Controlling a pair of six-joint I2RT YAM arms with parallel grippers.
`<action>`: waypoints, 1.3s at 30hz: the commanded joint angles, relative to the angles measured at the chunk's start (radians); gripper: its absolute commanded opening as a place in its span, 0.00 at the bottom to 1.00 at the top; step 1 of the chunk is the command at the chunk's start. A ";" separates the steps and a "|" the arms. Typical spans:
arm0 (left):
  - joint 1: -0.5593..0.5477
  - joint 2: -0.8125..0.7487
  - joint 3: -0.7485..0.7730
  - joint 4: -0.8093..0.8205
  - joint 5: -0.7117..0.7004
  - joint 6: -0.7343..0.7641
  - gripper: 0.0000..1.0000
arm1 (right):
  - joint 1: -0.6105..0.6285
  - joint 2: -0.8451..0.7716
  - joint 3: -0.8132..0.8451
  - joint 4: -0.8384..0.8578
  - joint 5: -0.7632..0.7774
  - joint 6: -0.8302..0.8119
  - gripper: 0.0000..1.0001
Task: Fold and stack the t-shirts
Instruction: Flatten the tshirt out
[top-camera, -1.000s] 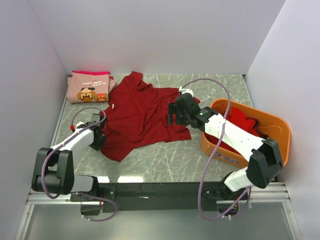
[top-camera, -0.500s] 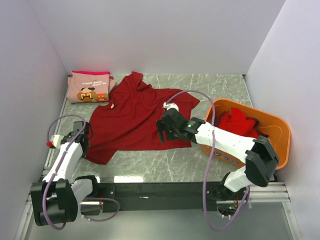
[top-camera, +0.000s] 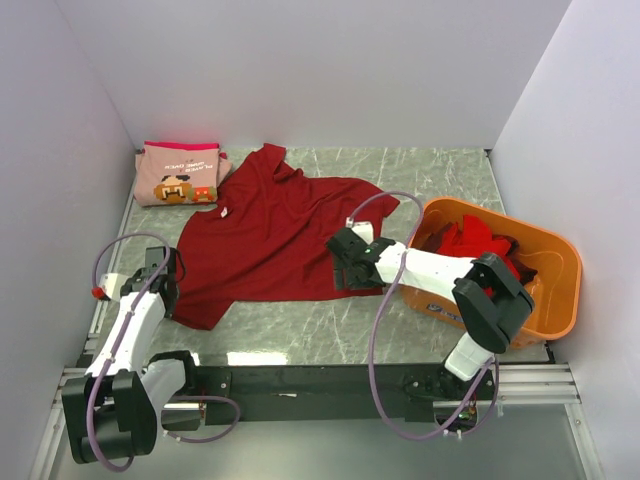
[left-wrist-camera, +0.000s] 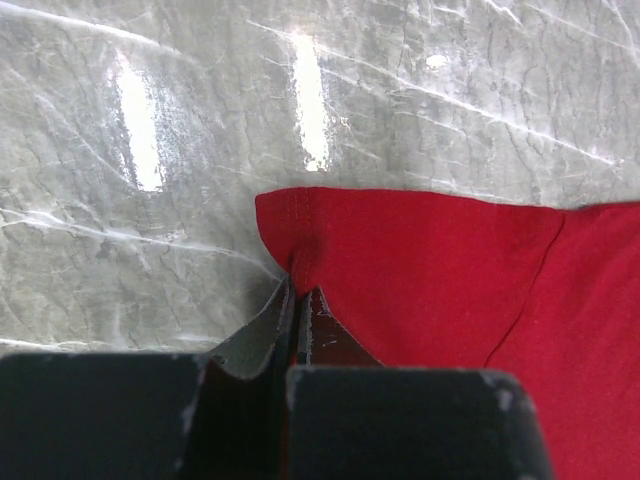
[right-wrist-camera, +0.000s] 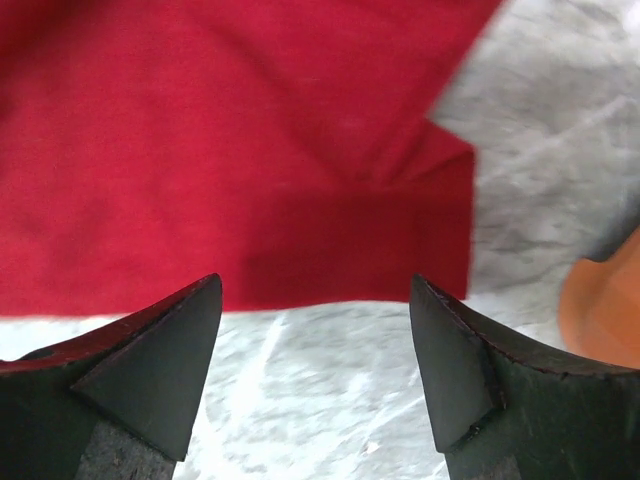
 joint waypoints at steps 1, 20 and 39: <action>0.005 -0.023 -0.008 0.020 0.000 0.019 0.01 | -0.048 0.013 -0.035 0.058 0.027 0.047 0.81; 0.007 -0.037 0.001 0.026 0.034 0.039 0.01 | -0.091 0.013 -0.183 0.146 -0.122 0.084 0.69; 0.004 -0.299 0.152 0.039 0.219 0.213 0.01 | -0.054 -0.311 -0.045 -0.032 0.102 0.029 0.00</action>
